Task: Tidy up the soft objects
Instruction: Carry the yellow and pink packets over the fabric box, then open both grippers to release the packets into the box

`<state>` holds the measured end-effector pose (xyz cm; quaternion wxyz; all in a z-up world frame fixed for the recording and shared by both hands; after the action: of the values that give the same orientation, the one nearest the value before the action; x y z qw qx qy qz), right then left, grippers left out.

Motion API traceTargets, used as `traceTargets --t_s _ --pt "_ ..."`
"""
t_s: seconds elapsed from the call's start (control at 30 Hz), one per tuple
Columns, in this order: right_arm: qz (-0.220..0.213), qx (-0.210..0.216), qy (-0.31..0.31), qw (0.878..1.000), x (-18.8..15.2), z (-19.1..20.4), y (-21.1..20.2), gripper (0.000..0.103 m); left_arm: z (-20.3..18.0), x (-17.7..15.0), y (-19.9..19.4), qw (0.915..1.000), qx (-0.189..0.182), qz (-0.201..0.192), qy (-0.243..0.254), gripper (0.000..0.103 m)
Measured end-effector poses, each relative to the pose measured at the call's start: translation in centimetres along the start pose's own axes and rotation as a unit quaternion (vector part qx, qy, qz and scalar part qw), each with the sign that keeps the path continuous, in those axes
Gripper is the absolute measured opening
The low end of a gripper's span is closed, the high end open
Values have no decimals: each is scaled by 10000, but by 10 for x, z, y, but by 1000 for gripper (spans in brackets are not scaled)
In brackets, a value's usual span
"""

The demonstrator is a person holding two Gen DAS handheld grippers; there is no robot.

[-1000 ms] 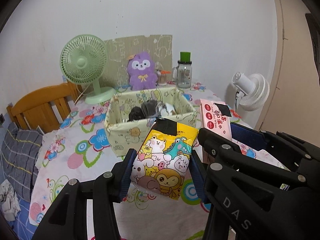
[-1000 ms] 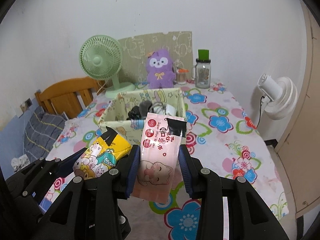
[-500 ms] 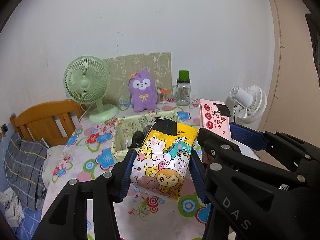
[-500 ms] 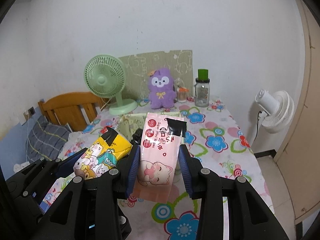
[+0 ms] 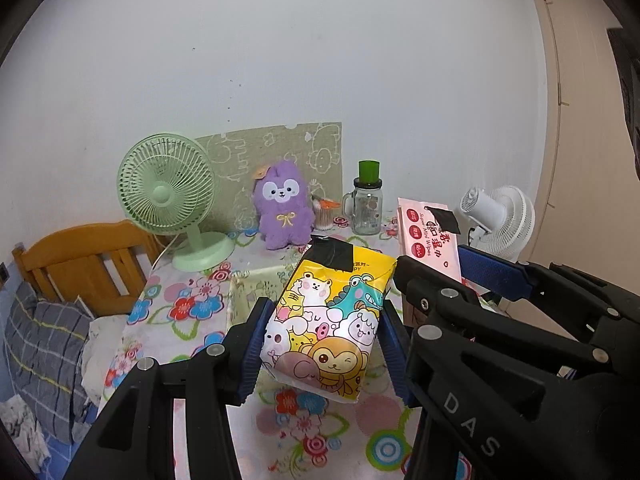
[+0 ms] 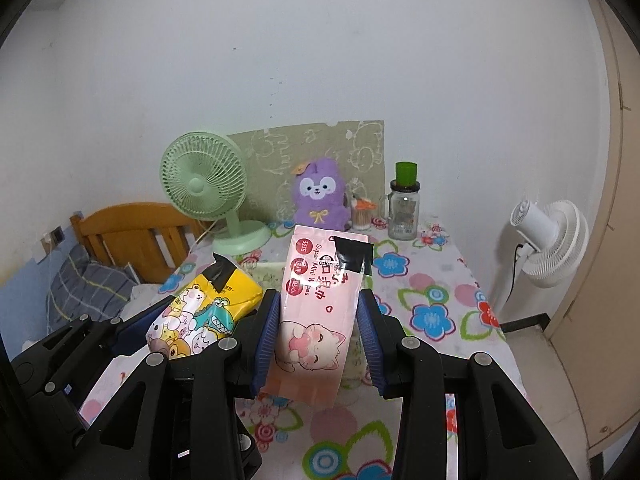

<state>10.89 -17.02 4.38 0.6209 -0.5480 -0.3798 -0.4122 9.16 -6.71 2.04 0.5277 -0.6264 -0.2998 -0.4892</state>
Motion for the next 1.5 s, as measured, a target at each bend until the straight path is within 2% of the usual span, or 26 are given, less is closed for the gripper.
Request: traceTargets --t_s 0.57,1.13,1.43,1.5 --pt "189 46 51 9998 14 3 84 42 30 10 73 9998 45 205 22 54" --pt "733 52 109 9972 -5 -5 160 42 47 -10 149 9972 33 730 -129 61" --pt "974 155 63 9951 -16 -1 184 42 57 -23 171 9947 159 997 -179 84" --pt "1019 190 45 9946 -19 1 187 42 58 -25 172 9944 211 1026 -152 85"
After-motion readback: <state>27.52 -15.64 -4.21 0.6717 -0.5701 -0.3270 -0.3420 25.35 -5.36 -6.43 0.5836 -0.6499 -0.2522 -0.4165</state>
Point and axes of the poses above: each gripper's, at about its wrist camera, not at the fingertips, and y roughly the way its jaws point, z to its left, x to its top, the point moved 1 cm from there along y, roughly the way its jaws point, and after that the axes turned 9 degrees about -z, right-handed, at the moved point
